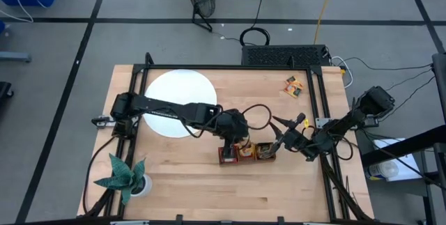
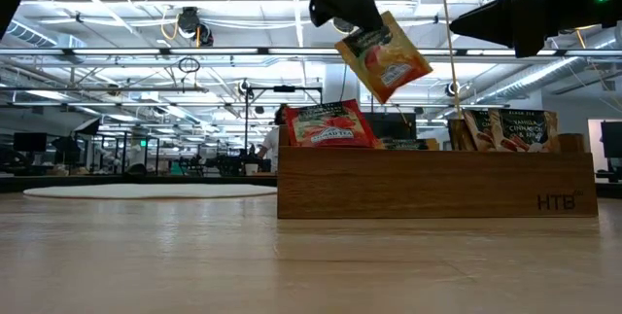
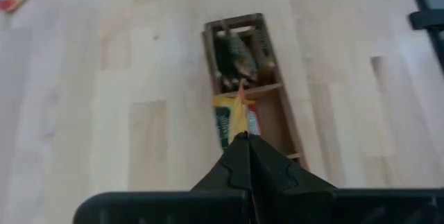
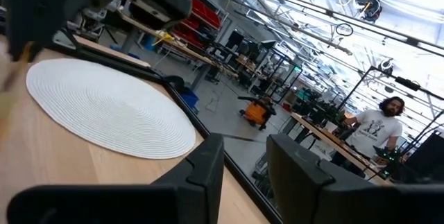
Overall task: Pick & Place Tea
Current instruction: Put the orange tea bag into the middle section of the wooden organizer, then move the orange tea bags to the center of the table
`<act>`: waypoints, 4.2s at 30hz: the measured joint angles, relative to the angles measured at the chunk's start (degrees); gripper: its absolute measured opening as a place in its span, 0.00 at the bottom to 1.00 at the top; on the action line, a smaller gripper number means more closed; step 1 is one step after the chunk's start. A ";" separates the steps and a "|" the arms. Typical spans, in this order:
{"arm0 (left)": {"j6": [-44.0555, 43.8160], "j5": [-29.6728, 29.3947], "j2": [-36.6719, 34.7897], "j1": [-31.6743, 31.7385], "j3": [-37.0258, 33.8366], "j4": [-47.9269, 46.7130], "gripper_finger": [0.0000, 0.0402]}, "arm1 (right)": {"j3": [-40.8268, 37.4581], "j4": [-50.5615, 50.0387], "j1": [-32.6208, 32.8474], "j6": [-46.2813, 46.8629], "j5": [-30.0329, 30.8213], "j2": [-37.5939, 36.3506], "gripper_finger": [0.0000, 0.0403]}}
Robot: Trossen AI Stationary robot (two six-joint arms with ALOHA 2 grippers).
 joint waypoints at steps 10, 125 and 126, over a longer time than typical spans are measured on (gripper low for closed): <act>-0.53 2.51 5.97 1.92 0.21 -1.00 0.00 | 0.00 2.44 -0.19 -2.84 1.29 -0.11 0.23; 2.80 22.48 -21.94 15.75 -57.14 78.61 0.23 | 32.00 -102.00 -86.10 61.08 -74.87 16.33 0.00; 2.80 22.02 -21.94 15.75 -57.14 78.61 0.23 | 31.94 -101.74 -85.22 60.28 -77.99 15.98 0.00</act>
